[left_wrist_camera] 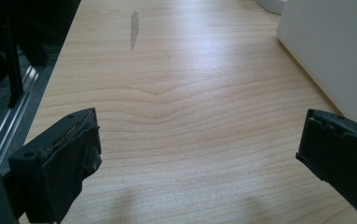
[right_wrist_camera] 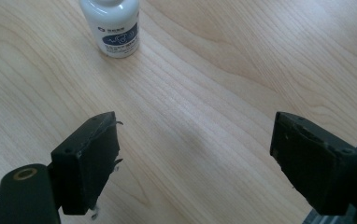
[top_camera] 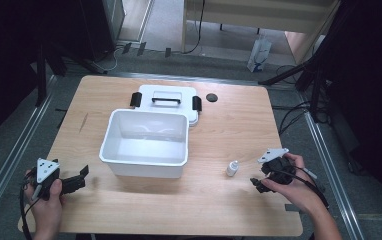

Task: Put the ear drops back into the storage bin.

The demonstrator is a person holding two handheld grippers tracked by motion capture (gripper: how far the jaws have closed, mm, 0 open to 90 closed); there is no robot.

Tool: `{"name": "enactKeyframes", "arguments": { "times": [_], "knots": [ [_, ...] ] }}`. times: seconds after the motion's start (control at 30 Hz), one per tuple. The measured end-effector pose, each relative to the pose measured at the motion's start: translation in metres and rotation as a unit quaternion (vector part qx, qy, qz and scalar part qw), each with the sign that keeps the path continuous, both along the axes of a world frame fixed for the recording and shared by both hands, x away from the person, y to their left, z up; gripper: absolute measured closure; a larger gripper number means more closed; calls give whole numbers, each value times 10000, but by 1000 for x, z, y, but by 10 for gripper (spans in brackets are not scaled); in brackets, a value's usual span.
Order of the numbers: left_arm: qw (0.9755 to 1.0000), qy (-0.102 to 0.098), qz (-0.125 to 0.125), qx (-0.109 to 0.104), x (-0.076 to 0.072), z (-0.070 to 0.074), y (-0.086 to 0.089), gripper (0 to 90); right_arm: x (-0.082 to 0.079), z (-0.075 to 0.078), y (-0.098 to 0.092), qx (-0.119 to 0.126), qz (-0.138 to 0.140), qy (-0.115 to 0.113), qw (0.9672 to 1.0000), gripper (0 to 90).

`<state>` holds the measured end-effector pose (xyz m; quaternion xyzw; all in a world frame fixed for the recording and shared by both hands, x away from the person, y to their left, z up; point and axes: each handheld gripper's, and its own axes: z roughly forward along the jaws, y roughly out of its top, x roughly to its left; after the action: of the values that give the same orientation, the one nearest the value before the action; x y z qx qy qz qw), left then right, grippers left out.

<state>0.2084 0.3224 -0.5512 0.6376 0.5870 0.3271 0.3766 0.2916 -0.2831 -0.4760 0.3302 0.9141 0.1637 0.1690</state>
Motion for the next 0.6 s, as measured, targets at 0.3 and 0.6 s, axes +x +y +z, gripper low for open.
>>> {"name": "enactKeyframes", "arguments": {
  "times": [0.3,0.6],
  "knots": [
    [10000,6,-3,-10,0,0,0,0,16,10,24,-747,439,544,9948,186],
    [10000,17,-7,-15,0,0,0,0,29,16,43,-1188,593,785,9880,262]
  ]
}}
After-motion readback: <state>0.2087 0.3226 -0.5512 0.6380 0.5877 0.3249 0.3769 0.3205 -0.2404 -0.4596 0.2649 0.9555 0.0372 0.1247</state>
